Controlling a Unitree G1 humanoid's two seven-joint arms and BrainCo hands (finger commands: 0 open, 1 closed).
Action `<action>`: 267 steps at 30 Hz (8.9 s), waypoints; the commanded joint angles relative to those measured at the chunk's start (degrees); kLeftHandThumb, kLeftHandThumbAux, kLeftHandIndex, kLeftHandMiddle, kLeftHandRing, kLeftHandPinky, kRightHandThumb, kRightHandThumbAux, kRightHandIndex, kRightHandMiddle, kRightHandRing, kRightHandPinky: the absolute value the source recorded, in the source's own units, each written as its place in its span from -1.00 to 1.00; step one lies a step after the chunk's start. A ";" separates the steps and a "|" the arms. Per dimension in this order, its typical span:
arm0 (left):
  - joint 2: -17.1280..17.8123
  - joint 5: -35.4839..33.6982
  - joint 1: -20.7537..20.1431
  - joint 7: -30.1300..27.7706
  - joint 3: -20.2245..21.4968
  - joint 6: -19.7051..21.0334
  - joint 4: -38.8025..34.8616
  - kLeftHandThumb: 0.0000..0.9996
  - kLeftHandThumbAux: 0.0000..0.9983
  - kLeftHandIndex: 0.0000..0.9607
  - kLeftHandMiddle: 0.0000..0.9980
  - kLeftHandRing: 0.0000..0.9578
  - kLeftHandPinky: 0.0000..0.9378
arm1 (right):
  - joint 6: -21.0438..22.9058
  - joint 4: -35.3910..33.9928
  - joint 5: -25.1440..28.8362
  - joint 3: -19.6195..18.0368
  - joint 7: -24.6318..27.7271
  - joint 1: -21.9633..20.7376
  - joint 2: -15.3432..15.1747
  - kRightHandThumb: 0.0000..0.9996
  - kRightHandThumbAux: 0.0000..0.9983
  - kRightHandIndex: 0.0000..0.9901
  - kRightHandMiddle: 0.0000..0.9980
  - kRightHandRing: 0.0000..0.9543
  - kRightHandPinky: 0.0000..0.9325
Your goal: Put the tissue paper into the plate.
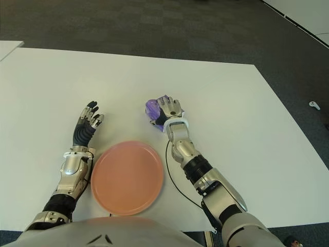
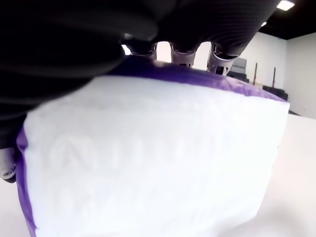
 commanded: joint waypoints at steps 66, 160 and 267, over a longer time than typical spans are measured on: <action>2.14 0.25 13.54 -1.46 0.14 5.85 -5.56 -1.00 0.17 -1.00 -1.00 -1.00 -1.00 | -20.92 33.67 14.31 -5.68 -46.27 11.49 12.49 0.90 0.33 -0.24 -0.04 0.10 0.39; 1.99 1.47 9.31 -0.04 0.00 3.87 0.50 -1.00 0.15 -1.00 -1.00 -1.00 -1.00 | -23.59 -17.10 16.12 -16.82 -37.29 -0.33 1.82 0.73 0.35 -0.19 0.07 0.75 0.79; 2.61 -0.57 8.67 -2.02 -0.05 3.51 3.00 -1.00 0.15 -1.00 -1.00 -1.00 -1.00 | -24.75 13.76 12.28 -10.65 -8.43 -7.70 -13.03 -0.50 -0.56 -1.00 -1.00 -1.00 -1.00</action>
